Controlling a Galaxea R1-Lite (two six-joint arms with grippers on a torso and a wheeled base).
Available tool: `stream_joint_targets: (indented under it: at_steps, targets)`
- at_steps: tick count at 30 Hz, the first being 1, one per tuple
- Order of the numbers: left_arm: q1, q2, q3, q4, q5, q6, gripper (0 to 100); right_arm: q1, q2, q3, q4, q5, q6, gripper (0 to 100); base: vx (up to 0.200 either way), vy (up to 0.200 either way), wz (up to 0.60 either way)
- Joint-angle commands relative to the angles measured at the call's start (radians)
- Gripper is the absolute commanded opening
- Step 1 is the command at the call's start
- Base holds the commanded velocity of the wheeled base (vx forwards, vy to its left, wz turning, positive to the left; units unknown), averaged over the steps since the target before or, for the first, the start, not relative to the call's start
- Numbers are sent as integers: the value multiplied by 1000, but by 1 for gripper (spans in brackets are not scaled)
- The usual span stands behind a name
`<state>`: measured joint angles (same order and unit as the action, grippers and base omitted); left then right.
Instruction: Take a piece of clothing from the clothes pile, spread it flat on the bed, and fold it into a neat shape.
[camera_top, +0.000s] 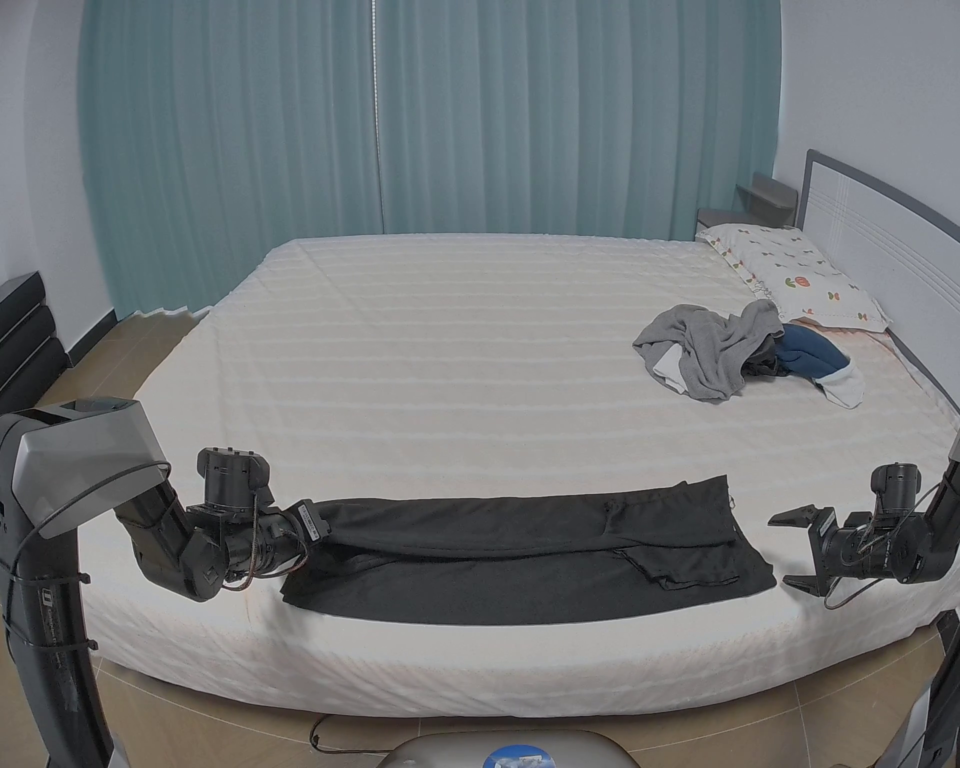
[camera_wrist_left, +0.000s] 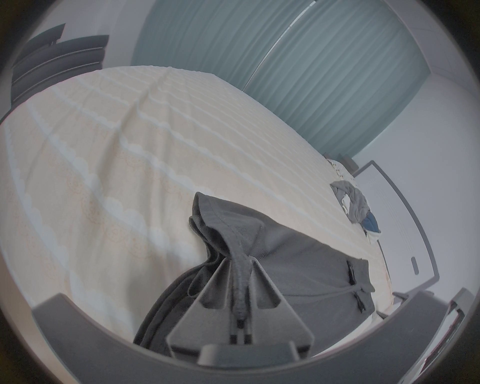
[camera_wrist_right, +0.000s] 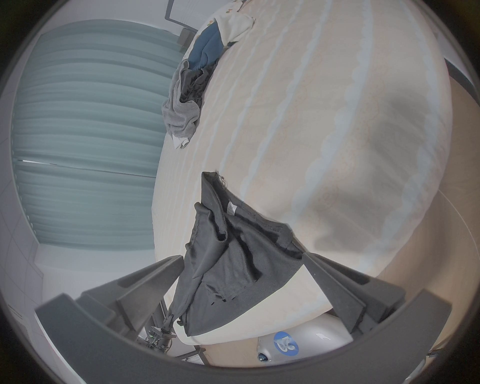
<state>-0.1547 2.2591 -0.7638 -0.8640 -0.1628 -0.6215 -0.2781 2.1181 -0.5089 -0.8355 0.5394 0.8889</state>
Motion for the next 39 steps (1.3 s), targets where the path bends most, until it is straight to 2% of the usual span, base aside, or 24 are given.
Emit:
stream_joint_targets:
  at_steps: [1, 11, 16, 20, 21, 22, 24, 29, 34, 39]
  targets:
    - [-14, -20, 0, -1, 12, -4, 0, -1, -1, 1, 0, 1, 1, 100, 0, -200, 0]
    - [-14, -9, -5, -4, 26, -1, 0, 0, -1, 4, 0, 1, -1, 100, 0, -180, 0]
    - [44, -3, -26, -1, 68, 14, 0, 2, -1, 7, 0, 1, -4, 100, 0, 0, 0]
    - [89, -4, -19, 0, 89, 80, 0, 4, -1, 9, 0, 1, -4, 100, 0, 0, 0]
    - [113, -7, -12, 5, 92, 131, 0, 4, -1, 9, 0, 1, -4, 100, 0, 0, 0]
    - [113, -7, -12, 5, 92, 131, 0, 4, -1, 9, 0, 1, -4, 100, 0, 0, 0]
    - [144, -15, 9, 5, 92, 194, 0, 4, -1, 9, 0, 1, -4, 100, 0, 0, 0]
    - [158, -9, 17, 5, 92, 238, 0, 4, -3, 10, 0, 1, -4, 100, 0, 0, 0]
    - [204, -4, 12, -3, 92, 296, 0, 4, -1, 10, 0, 1, -5, 100, 0, 0, 0]
    - [228, 8, 5, -3, 78, 305, 0, 5, -1, 10, 0, 1, -5, 100, 0, 0, 0]
